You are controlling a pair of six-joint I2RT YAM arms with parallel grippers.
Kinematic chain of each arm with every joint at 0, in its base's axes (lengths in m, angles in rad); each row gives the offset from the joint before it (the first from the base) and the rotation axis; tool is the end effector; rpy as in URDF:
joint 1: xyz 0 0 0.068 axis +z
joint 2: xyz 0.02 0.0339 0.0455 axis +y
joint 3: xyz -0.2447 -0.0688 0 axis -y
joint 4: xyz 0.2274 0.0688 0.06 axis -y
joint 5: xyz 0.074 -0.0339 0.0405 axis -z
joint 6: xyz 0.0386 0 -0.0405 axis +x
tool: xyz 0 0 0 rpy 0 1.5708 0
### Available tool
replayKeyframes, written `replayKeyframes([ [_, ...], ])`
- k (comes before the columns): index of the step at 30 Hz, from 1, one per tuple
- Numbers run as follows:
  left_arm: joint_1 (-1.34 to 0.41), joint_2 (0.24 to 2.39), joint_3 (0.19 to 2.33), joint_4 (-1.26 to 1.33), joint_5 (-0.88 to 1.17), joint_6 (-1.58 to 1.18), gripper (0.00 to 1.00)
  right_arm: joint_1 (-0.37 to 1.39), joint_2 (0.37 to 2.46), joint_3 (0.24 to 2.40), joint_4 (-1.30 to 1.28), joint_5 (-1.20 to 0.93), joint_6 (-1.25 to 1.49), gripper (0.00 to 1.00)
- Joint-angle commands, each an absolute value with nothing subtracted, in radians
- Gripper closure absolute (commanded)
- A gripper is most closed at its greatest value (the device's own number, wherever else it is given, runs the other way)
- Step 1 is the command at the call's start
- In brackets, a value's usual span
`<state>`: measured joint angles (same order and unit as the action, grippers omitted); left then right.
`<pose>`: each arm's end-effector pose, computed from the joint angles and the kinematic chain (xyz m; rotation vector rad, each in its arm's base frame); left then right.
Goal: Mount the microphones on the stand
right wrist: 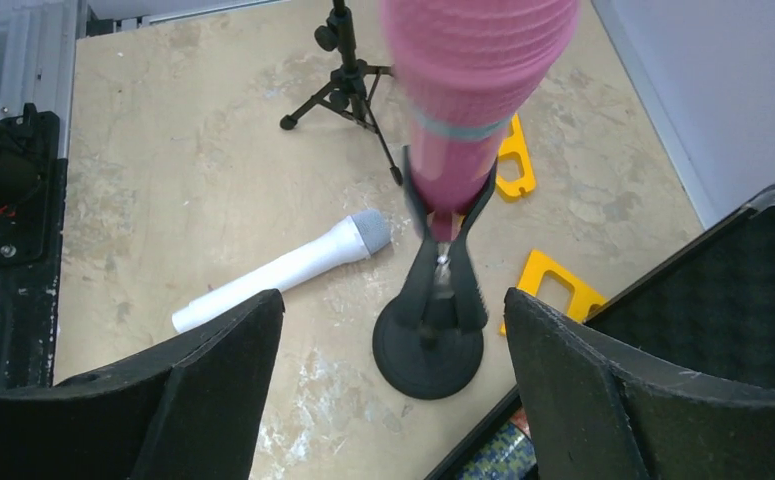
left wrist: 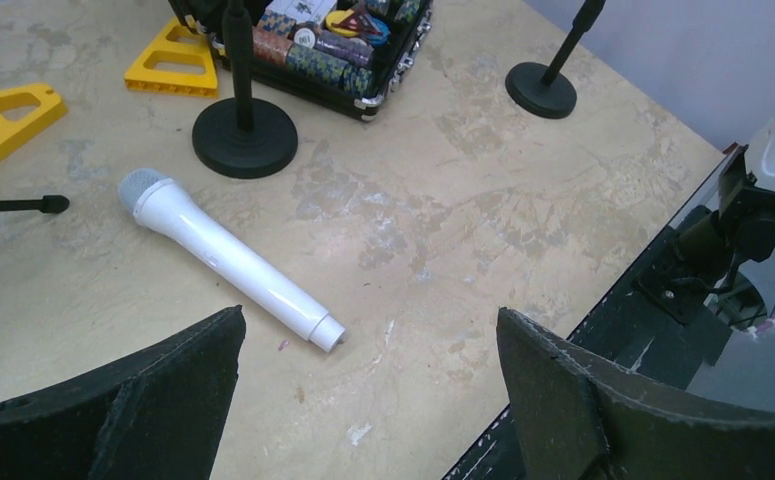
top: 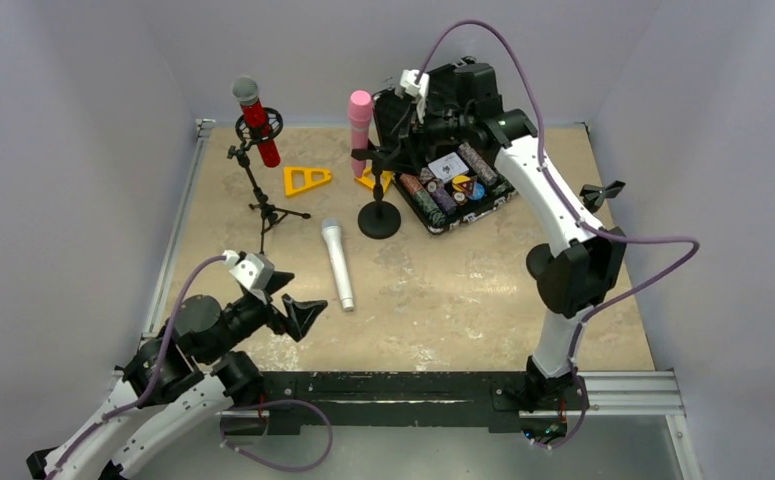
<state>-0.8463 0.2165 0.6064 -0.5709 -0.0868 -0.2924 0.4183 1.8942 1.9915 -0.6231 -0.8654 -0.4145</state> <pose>0.0550 -0.0571 0.2878 0.4322 1.7602 -0.7477 0.3571 0.1909 0.3776 -1.2586 1.5680 0.8996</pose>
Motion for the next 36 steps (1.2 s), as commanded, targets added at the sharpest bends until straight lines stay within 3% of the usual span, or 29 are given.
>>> replayKeyframes([
  [1, -0.842, 0.197, 0.701, -0.628, -0.111, -0.294, 0.01, 0.400, 1.754, 1.932, -0.600, -0.848, -0.411, 0.15],
  [9, -0.842, 0.196, 0.810, -0.751, -0.147, -0.221, 0.01, 0.318, 1.411, 1.691, -0.706, -0.949, -0.529, 0.13],
  [12, -0.842, 0.218, 0.851, -0.784, -0.137, -0.150, 0.01, 0.253, 1.228, 1.588, -0.738, -0.936, -0.549, 0.07],
  [22, -0.842, 0.251, 0.761, -0.729, -0.033, -0.040, 0.01, -0.198, 0.833, 1.339, -0.774, -0.812, -0.424, 0.02],
  [26, -0.842, 0.193, 0.704, -0.679, -0.019, -0.049, 0.01, -0.313, 0.744, 1.270, -0.712, -0.601, -0.243, 0.01],
  [36, -0.838, 0.147, 0.649, -0.649, -0.005, -0.061, 0.01, -0.468, 0.660, 1.162, -0.624, -0.332, 0.313, 0.01],
])
